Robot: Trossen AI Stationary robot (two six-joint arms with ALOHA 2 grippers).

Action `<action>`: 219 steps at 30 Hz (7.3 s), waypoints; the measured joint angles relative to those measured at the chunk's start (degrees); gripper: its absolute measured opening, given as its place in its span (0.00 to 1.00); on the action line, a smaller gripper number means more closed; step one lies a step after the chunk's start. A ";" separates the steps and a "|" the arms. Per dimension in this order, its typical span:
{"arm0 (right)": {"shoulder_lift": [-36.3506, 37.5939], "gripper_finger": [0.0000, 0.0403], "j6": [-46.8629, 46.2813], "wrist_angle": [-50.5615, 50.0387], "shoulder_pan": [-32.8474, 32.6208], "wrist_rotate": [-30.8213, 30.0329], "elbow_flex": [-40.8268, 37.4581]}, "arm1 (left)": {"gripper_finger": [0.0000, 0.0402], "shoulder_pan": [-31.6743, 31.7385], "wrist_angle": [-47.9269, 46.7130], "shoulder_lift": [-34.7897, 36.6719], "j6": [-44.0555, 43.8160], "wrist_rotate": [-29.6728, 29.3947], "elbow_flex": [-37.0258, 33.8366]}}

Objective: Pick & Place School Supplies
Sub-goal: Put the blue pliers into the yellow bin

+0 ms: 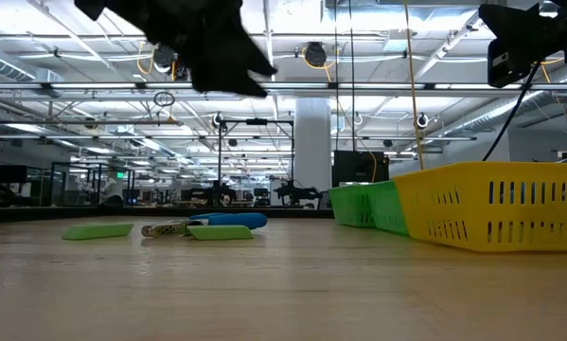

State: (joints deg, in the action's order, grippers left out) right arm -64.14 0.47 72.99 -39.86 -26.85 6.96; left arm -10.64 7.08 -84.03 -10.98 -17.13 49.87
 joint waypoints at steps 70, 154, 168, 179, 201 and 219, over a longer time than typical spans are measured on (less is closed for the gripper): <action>-0.02 0.41 -1.33 -5.16 0.11 -0.11 -0.02 | 0.25 -6.61 -28.63 -16.86 -31.77 -2.21 0.05; -21.73 0.27 -3.83 -8.17 29.66 21.18 21.92 | 0.26 -5.45 15.45 -10.67 9.70 -2.24 0.17; -20.44 0.09 1.07 -9.42 29.64 22.67 21.87 | 0.36 -5.50 15.64 -10.64 6.75 -2.11 0.17; -2.87 0.09 1.68 -32.61 26.40 22.36 21.84 | 0.57 -5.63 15.43 -10.62 4.68 -2.40 0.17; 13.90 0.09 1.09 -52.52 -1.20 -4.80 14.69 | 0.60 -5.32 15.04 -10.62 2.55 -2.37 0.17; 8.97 0.09 0.78 -34.19 1.26 -4.62 1.55 | 0.60 -5.32 15.05 -10.62 1.38 -2.33 0.15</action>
State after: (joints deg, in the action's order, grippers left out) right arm -55.17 1.25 38.80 -38.59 -31.47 8.51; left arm -15.97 22.13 -94.65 -9.60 -19.46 50.02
